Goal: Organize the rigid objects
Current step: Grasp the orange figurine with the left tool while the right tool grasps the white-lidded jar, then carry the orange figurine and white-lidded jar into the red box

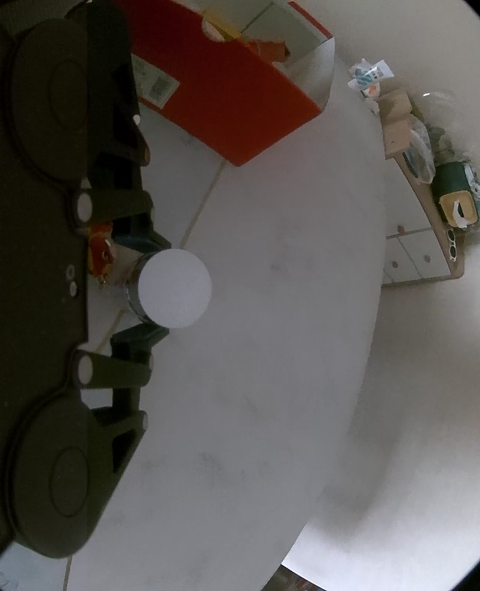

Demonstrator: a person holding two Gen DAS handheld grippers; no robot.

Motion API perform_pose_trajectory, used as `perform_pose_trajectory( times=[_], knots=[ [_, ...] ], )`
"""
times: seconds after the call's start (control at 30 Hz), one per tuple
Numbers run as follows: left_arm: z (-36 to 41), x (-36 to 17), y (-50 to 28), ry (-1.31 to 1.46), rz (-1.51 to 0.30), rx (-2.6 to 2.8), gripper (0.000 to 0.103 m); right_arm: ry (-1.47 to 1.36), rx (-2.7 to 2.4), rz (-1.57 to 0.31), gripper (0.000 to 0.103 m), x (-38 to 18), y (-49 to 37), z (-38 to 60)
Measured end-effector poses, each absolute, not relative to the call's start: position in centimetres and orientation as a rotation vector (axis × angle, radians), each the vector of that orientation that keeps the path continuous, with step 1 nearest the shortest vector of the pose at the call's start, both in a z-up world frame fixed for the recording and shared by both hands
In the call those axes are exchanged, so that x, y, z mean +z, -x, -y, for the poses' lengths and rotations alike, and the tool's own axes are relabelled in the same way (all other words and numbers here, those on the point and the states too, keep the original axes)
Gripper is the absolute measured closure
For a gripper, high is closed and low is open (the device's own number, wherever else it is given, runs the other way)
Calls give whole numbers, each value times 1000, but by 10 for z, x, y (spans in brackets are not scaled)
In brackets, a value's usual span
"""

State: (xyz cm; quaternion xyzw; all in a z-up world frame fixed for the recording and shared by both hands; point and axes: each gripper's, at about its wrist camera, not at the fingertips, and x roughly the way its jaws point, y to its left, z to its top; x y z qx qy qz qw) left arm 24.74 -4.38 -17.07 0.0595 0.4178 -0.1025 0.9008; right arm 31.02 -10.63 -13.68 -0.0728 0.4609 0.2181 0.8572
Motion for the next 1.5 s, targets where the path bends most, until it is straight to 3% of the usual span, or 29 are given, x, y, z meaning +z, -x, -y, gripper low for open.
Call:
perform_pose_trajectory(
  times=[0.87, 1.5],
  knots=[
    [3, -74, -188, -61, -801, -191, 64, 142, 440, -836, 63, -46, -226, 126],
    [-93, -23, -165, 2, -783, -141, 64, 146, 478, -821, 63, -19, -170, 73]
  ],
)
